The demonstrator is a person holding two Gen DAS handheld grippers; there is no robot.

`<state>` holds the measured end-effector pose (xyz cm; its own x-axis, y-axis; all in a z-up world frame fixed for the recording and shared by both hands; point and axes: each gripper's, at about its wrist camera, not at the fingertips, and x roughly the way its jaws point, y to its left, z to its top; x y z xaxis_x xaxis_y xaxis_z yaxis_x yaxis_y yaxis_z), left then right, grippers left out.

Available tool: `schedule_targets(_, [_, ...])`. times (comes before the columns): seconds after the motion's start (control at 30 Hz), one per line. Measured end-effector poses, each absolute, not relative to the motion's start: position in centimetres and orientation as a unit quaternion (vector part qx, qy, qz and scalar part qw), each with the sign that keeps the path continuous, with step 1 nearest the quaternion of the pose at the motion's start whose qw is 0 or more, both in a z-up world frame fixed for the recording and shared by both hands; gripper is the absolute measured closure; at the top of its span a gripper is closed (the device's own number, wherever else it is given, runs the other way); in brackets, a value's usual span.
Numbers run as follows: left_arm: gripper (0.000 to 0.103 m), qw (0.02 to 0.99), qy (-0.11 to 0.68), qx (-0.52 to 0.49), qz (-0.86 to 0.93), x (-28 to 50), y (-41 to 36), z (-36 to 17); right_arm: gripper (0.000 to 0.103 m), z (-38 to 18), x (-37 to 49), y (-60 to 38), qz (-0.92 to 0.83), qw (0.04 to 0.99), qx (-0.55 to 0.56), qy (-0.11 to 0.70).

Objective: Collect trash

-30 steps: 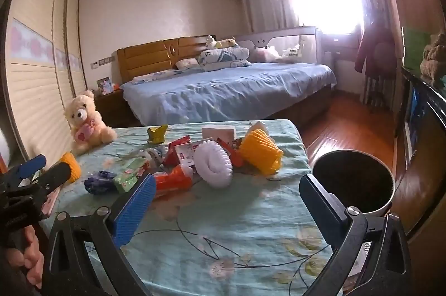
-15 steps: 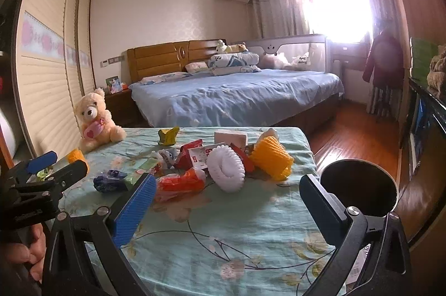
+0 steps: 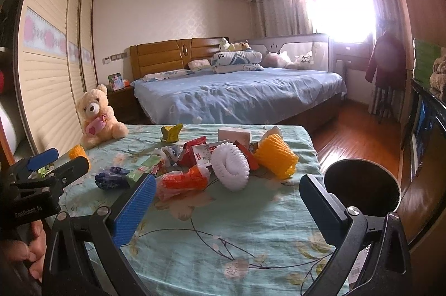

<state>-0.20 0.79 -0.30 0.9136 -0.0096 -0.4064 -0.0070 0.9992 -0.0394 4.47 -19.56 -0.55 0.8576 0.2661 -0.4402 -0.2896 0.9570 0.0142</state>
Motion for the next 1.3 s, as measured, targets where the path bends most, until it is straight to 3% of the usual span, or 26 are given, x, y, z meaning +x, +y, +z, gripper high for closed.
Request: schedule_targets(1.3, [0.001,0.975,0.219,-0.023,-0.001,0.31,1.27,-1.07,0.000,-1.39,4.97,-19.01,0.153,0.959,-0.019,0.239])
